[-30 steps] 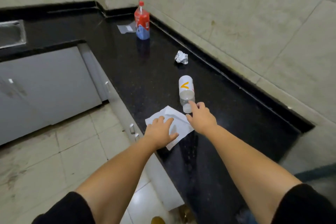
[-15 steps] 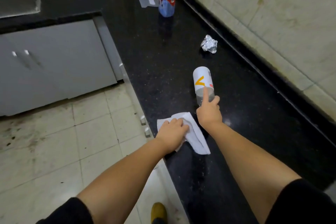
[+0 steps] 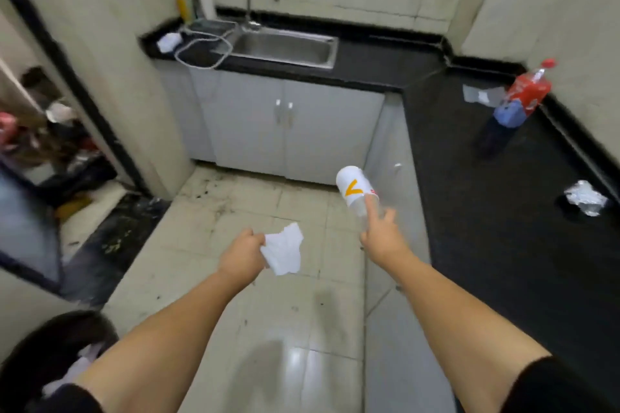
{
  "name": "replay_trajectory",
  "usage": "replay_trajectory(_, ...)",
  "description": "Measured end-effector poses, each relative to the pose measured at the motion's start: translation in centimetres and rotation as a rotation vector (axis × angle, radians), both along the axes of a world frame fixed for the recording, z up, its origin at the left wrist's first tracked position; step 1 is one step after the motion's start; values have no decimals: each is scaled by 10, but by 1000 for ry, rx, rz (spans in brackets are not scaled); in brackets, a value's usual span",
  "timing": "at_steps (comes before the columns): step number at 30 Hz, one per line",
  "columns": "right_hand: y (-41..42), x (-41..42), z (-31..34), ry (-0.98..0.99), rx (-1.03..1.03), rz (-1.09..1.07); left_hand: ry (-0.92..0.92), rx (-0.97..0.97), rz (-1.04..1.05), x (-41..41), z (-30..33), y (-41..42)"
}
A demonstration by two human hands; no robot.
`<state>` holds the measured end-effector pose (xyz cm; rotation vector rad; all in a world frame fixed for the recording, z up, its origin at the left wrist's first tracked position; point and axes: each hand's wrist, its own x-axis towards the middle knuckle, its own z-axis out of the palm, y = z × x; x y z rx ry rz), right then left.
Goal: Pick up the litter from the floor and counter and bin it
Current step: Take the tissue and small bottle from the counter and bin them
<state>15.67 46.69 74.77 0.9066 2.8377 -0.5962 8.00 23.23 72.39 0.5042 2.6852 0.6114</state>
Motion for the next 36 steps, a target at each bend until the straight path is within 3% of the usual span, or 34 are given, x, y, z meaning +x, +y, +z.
replay_trajectory(8, -289, -84, -14, -20, -113, 527, -71, -179, 441, 25, -10, -308)
replay_trajectory(15, -478, -89, -54, -158, -261, 818, -222, -41, 948, 54, -60, -484)
replay_trajectory(20, -535, -112, -122, -292, -308, 826, -311, 115, 1102, 41, -116, -508)
replay_trajectory(23, -559, -133, -178, -311, -382, 770, -351, 273, 1254, 16, -178, -520)
replay_trajectory(26, -578, -157, -242, -336, -420, 738, -352, 235, 1322, -13, -250, -532)
replay_trajectory(28, -585, -175, -284, -345, -432, 729, -384, 324, 1433, -38, -298, -539)
replay_trajectory(36, -585, -221, -423, -371, -403, 777, -470, 172, 1305, -105, -472, -534)
